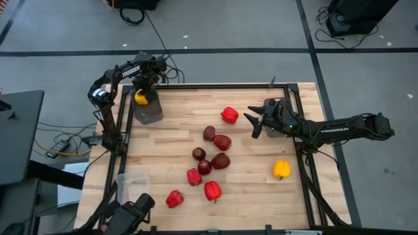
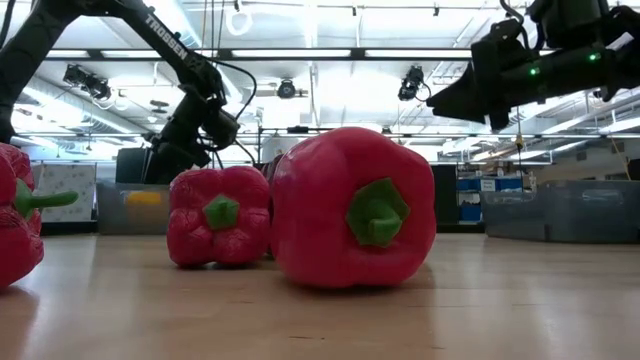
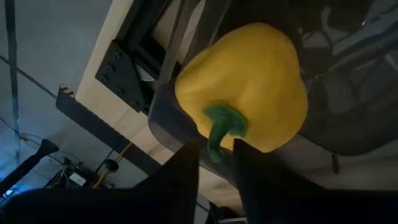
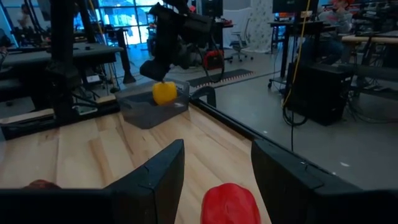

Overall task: Sort produce into baskets
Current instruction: Put the yellow bell pepper into the left black transparent bin, then adjust the left black transparent bin

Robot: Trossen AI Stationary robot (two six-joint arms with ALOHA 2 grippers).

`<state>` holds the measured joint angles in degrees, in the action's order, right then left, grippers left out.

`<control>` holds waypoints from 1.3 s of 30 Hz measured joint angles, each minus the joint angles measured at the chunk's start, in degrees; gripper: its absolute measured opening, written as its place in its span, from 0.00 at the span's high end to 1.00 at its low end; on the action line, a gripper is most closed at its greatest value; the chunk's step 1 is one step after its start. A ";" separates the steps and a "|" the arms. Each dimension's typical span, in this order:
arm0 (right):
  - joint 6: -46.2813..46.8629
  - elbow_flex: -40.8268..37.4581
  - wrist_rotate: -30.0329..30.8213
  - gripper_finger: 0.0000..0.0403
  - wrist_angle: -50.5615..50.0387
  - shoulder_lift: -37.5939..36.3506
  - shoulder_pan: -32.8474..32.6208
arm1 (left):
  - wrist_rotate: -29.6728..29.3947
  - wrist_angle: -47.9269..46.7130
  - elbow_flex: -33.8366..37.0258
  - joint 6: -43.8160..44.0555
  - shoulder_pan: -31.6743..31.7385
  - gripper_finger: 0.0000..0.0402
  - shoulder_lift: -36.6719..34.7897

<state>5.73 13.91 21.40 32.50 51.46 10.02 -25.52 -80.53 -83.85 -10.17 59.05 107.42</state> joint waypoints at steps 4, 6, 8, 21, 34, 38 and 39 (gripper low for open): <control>0.11 0.00 -0.04 0.51 -0.49 0.00 0.00 | 0.07 -0.02 -0.12 0.15 0.00 0.58 0.00; 0.16 0.00 -0.04 0.51 -0.47 0.00 0.00 | 1.30 0.50 -0.89 -0.09 0.00 0.53 -0.27; 0.29 0.00 -0.07 0.51 -0.64 0.00 0.00 | 5.83 2.35 -1.95 -1.17 0.03 0.50 -1.71; 4.40 0.00 -1.52 0.51 -4.47 0.02 -0.85 | 23.55 9.56 -2.11 -8.13 -7.43 0.47 -20.07; 5.03 0.00 -1.40 0.51 -3.79 0.02 -0.85 | 22.07 42.33 22.94 4.60 -29.45 0.47 -22.21; 4.79 0.00 -1.46 0.51 -3.79 0.02 -0.85 | 16.07 44.94 27.09 6.35 -28.47 0.47 -21.79; 4.77 0.00 -1.52 0.51 -3.79 0.02 -0.85 | 15.93 45.05 27.92 6.55 -28.09 0.47 -21.75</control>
<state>10.50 13.91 19.88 28.71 51.48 9.17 -9.58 -35.48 -55.94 -3.62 30.96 85.67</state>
